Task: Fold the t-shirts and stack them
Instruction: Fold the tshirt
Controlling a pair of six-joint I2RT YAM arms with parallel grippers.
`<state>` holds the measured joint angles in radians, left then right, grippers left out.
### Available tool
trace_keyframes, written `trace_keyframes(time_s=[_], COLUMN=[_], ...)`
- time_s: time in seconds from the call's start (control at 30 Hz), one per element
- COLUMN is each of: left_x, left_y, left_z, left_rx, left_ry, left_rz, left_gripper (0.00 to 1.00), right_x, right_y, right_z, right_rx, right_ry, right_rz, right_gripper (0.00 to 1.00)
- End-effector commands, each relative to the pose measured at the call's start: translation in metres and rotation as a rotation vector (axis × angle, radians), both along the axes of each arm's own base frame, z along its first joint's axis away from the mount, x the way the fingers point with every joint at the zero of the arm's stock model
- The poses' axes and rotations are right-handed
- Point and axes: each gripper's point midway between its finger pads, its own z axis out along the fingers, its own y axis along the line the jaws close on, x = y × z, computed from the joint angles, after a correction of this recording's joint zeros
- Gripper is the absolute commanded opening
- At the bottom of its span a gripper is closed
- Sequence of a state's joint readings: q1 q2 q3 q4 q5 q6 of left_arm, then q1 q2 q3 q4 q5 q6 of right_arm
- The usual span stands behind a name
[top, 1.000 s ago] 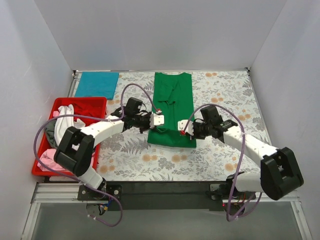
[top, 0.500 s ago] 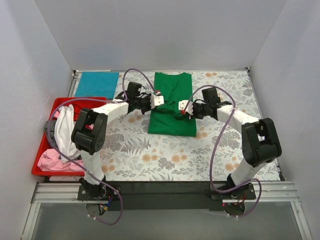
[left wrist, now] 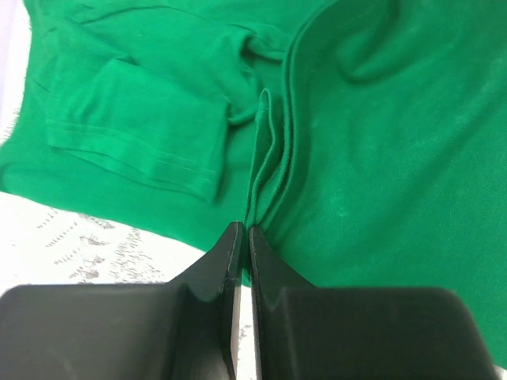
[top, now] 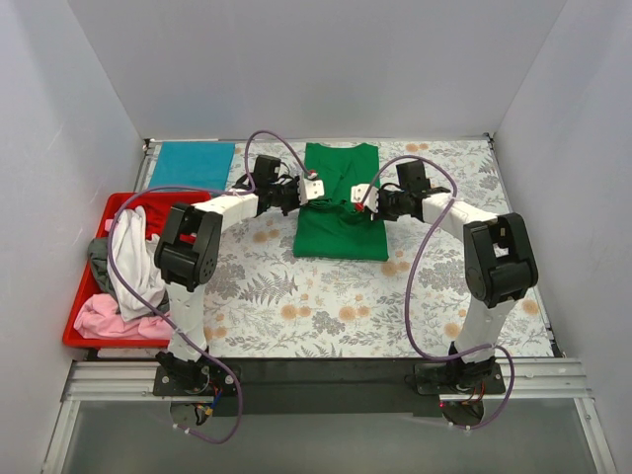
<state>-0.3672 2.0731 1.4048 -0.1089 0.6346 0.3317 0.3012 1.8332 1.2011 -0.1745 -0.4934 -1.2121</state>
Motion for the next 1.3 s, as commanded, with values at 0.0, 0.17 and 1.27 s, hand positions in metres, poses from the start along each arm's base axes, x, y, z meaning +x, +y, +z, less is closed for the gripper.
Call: trace_keyframes(time_s=[0.0,0.17,1.27], left_x=[0.020,0.027,0.009], left_y=[-0.003,-0.002,0.028], left_z=[0.031,0.028,0.117], left_rx=[-0.038,-0.040,-0.281], left_ry=[-0.098,-0.107,0.145], left_rz=[0.000,0.009,0.343], left_gripper=[0.00,0.00,0.50], right_x=[0.019,0.028,0.015], right_y=[0.007,0.008,-0.005], right_z=[0.020,0.015,0.090], right_rx=[0.030,0.025,0.257], right_ry=[-0.079,-0.083,0.180], right_rz=[0.024,0.017,-0.333], right_gripper=[0.01,0.01,0.47])
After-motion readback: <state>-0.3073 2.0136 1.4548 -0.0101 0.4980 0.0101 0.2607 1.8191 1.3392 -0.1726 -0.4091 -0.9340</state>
